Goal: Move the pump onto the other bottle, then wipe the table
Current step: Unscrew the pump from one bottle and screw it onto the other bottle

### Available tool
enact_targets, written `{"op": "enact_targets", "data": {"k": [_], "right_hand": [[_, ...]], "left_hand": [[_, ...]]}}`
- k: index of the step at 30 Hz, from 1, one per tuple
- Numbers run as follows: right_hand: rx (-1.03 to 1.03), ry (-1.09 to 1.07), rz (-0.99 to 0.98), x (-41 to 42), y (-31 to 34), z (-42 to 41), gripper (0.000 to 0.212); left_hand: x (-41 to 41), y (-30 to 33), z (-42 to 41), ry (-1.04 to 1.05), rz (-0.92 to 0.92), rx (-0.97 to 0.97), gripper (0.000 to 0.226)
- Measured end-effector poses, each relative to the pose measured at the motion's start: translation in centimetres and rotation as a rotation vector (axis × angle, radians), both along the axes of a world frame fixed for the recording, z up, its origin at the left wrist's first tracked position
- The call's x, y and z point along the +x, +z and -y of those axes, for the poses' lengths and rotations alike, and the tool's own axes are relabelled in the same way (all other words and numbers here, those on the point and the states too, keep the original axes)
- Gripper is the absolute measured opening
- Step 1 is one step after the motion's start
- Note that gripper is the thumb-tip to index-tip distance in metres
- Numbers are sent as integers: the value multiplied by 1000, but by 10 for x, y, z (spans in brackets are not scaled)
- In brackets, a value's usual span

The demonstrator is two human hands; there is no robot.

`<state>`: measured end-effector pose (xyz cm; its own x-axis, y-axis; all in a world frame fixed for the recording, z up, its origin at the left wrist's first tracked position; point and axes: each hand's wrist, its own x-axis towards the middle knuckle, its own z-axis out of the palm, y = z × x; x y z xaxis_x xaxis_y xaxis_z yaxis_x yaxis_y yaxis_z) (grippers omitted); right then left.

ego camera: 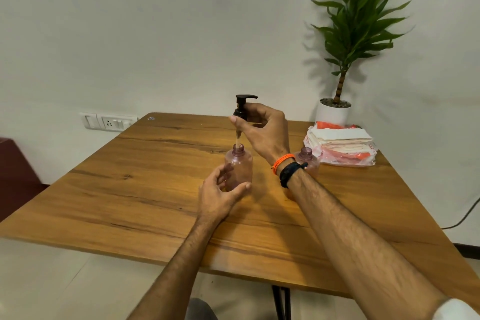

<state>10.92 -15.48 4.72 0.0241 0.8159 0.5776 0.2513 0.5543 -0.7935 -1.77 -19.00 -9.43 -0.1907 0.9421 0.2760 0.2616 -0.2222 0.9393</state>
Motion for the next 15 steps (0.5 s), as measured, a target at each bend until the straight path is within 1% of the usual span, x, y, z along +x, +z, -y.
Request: {"op": "enact_targets", "data": {"k": [7, 10, 15], "right_hand": [[21, 7, 2, 12, 25, 7, 26], [8, -6, 0, 23, 29, 10, 25], [20, -16, -69, 41, 43, 15, 29]], "left_hand": [[-1, 9, 0, -35, 115, -72, 100], [-2, 19, 2, -55, 121, -88, 116], [3, 40, 7, -66, 120, -101, 119]]}}
